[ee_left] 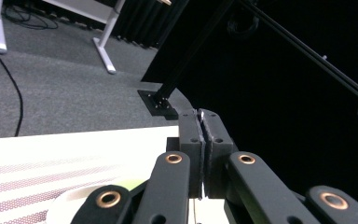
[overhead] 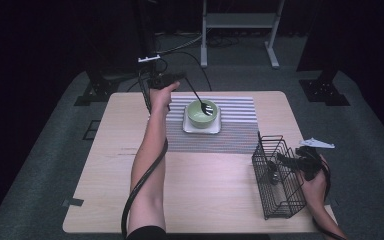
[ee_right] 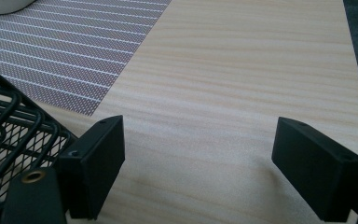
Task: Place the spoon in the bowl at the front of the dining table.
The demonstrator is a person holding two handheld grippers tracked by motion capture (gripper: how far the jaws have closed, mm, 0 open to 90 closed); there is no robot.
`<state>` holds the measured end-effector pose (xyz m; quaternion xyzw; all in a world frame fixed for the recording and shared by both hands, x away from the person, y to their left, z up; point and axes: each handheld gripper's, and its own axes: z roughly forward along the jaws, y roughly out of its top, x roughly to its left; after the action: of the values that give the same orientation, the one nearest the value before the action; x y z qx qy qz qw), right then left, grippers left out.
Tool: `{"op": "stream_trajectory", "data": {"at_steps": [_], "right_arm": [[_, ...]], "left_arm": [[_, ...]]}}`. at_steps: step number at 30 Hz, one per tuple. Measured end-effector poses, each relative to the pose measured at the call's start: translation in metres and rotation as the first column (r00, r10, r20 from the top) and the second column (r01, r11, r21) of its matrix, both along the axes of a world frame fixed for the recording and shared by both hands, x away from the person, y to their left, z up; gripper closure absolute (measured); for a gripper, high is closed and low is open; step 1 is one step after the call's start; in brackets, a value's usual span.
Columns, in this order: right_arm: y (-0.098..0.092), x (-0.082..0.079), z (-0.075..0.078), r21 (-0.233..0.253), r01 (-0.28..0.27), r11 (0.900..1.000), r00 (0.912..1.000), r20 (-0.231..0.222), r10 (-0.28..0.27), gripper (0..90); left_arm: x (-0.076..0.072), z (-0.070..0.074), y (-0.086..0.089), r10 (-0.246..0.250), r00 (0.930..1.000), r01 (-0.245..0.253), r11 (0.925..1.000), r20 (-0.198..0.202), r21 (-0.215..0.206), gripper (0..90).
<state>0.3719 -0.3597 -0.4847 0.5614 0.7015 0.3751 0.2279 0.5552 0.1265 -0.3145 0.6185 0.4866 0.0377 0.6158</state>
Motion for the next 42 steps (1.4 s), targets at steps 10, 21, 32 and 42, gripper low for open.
{"op": "stream_trajectory", "data": {"at_steps": [10,21,32,42], "right_arm": [[0.0,0.0,0.0,0.004,0.003,1.0,1.0,-0.002,-0.003,16.0],[-0.002,-0.001,0.0,0.004,0.004,1.0,1.0,0.0,-0.004,16.1],[-0.002,-0.001,0.0,0.001,0.005,1.0,1.0,0.0,-0.005,16.1],[-0.002,-0.001,0.0,0.002,0.004,1.0,1.0,0.0,-0.004,16.1]], "left_arm": [[0.007,-0.003,0.014,0.064,0.9979,-0.064,0.9973,-0.001,-0.036,88.7],[0.011,-0.011,0.023,0.133,0.9909,-0.134,0.9905,-0.019,-0.033,88.7],[0.014,-0.028,0.033,0.19,0.981,-0.191,0.981,-0.042,-0.034,88.6],[0.014,-0.043,0.036,0.218,0.974,-0.22,0.9748,-0.063,-0.036,88.2]]}}
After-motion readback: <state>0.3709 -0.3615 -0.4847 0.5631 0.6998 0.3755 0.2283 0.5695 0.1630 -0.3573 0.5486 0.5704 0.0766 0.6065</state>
